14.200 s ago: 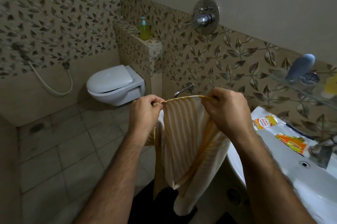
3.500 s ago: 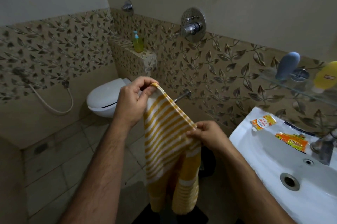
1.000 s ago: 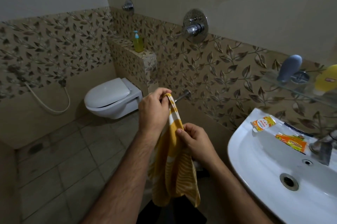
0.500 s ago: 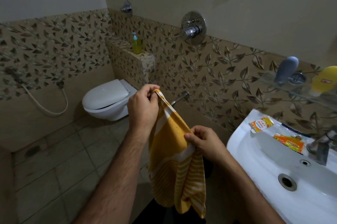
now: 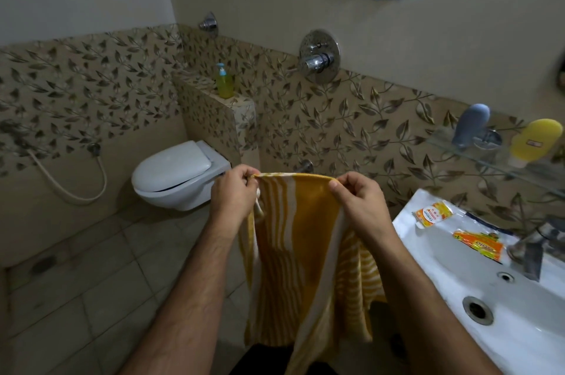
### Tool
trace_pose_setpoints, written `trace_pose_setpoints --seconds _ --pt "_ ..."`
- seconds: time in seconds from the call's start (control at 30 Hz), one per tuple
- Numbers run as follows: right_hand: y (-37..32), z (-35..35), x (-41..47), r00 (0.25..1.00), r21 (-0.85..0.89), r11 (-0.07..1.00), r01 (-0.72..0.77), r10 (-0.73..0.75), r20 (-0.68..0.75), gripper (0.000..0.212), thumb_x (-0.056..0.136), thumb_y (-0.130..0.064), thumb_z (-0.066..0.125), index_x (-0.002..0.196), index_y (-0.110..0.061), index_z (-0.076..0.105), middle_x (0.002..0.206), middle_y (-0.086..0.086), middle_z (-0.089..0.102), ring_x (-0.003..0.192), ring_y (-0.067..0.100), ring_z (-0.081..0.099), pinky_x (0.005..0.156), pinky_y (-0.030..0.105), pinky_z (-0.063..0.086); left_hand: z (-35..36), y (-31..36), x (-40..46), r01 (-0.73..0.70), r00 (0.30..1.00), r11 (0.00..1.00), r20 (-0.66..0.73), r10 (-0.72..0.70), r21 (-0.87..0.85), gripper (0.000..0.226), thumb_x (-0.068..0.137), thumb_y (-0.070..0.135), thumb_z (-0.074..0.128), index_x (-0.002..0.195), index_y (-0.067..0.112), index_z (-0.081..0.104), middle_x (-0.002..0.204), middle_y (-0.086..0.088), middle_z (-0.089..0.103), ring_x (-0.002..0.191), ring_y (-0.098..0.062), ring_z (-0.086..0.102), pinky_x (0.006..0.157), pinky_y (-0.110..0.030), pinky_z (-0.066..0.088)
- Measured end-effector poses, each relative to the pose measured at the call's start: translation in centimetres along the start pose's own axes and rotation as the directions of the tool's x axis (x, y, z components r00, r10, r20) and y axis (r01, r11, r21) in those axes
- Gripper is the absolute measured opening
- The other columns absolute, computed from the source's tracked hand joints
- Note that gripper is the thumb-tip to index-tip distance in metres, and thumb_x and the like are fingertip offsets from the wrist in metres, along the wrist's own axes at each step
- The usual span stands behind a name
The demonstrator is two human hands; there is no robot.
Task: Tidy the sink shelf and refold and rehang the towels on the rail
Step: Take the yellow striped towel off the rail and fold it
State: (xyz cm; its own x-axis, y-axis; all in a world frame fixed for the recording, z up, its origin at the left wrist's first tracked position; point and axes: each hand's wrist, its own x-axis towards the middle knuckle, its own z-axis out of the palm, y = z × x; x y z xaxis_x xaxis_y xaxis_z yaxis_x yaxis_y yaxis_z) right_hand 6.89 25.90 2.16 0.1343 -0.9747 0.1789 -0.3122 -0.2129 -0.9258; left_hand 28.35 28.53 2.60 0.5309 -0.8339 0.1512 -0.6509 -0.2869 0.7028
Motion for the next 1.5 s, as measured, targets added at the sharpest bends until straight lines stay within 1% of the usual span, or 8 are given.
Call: trace_pose_setpoints --seconds 0.2,0.33,0.53,0.63,0.8,0.93,1.23,1.5 --pt "-1.6 0.2 1.5 0.990 -0.414 0.900 0.138 -0.124 0.060 0.013 0.095 -0.025 0.055 0.086 -0.024 0.064 0.079 -0.009 0.062 0.077 0.013 0.059 0.065 0.037 0.053 1.7 -1.7 -0.7 0.036 0.965 0.985 0.262 0.010 -0.171 0.053 0.091 0.020 0.065 0.141 0.026 0.048 0.074 0.000 0.061 0.069 -0.012 0.057 0.062 -0.024 0.043" --pt "-2.1 0.4 1.6 0.968 -0.580 0.780 0.237 -0.139 0.209 0.013 0.094 -0.027 0.052 0.091 -0.024 0.063 0.085 -0.004 0.065 0.079 0.018 0.061 0.064 0.037 0.052 1.9 -2.0 -1.1 0.017 0.880 0.912 0.439 0.181 -0.411 0.069 0.089 0.018 0.068 0.148 0.034 0.035 0.066 0.004 0.056 0.071 -0.009 0.058 0.078 -0.026 0.049" --pt "-2.3 0.2 1.7 0.925 -0.477 0.822 0.312 -0.148 0.351 0.010 0.091 -0.025 0.057 0.088 -0.019 0.064 0.081 -0.002 0.065 0.077 0.019 0.060 0.065 0.038 0.050 2.2 0.4 -0.9 -0.011 0.728 0.843 0.573 0.375 -0.538 0.066 0.088 0.013 0.068 0.140 0.045 0.044 0.081 -0.003 0.057 0.079 -0.016 0.052 0.080 -0.037 0.046" --pt "-2.4 -0.2 1.7 0.908 -0.470 0.818 0.333 -0.144 0.393 0.011 0.092 -0.027 0.059 0.091 -0.019 0.066 0.084 0.000 0.067 0.080 0.019 0.061 0.069 0.042 0.051 2.6 1.8 -1.3 -0.098 0.755 0.866 0.531 0.386 -0.490 0.033 0.088 0.007 0.067 0.109 0.031 0.069 0.087 -0.002 0.068 0.079 -0.014 0.058 0.074 -0.036 0.049" --pt "-2.3 -1.2 2.2 0.933 -0.499 0.811 0.305 -0.151 0.326 0.006 0.090 -0.034 0.060 0.090 -0.034 0.066 0.083 -0.012 0.065 0.080 0.010 0.061 0.068 0.036 0.053 3.3 3.6 -1.3 -0.154 0.848 0.912 0.423 0.319 -0.379 0.012 0.085 0.013 0.071 0.087 0.025 0.072 0.071 -0.002 0.066 0.063 -0.008 0.055 0.062 -0.027 0.044" --pt "-1.9 -1.8 2.4 0.954 -0.508 0.831 0.229 -0.088 0.287 0.012 0.091 -0.037 0.062 0.086 -0.027 0.066 0.078 -0.010 0.063 0.076 0.007 0.058 0.068 0.037 0.053 2.9 4.9 -1.6 -0.212 0.883 0.934 0.353 0.309 -0.288 0.009 0.085 0.014 0.071 0.090 0.022 0.073 0.069 0.003 0.062 0.061 -0.006 0.053 0.052 -0.013 0.039" --pt "-1.3 -0.9 1.7 0.988 -0.479 0.864 0.152 -0.147 0.049 0.015 0.086 -0.035 0.068 0.073 -0.029 0.062 0.063 -0.012 0.057 0.062 0.004 0.054 0.053 0.022 0.035 3.0 6.5 -1.9 -0.277 0.928 0.955 0.230 0.295 -0.107 0.014 0.085 0.022 0.070 0.094 0.031 0.074 0.079 0.014 0.070 0.074 0.003 0.062 0.058 -0.010 0.044" --pt "-0.7 -1.8 1.4 0.888 -0.167 0.974 -0.156 0.212 0.409 0.016 0.088 -0.029 0.069 0.092 -0.014 0.070 0.090 0.011 0.075 0.085 0.027 0.073 0.082 0.047 0.058 1.9 7.1 -1.9 -0.297 0.951 0.947 0.056 0.305 -0.120 0.020 0.089 0.015 0.063 0.098 0.029 0.074 0.083 0.017 0.065 0.080 0.001 0.060 0.072 -0.017 0.048"
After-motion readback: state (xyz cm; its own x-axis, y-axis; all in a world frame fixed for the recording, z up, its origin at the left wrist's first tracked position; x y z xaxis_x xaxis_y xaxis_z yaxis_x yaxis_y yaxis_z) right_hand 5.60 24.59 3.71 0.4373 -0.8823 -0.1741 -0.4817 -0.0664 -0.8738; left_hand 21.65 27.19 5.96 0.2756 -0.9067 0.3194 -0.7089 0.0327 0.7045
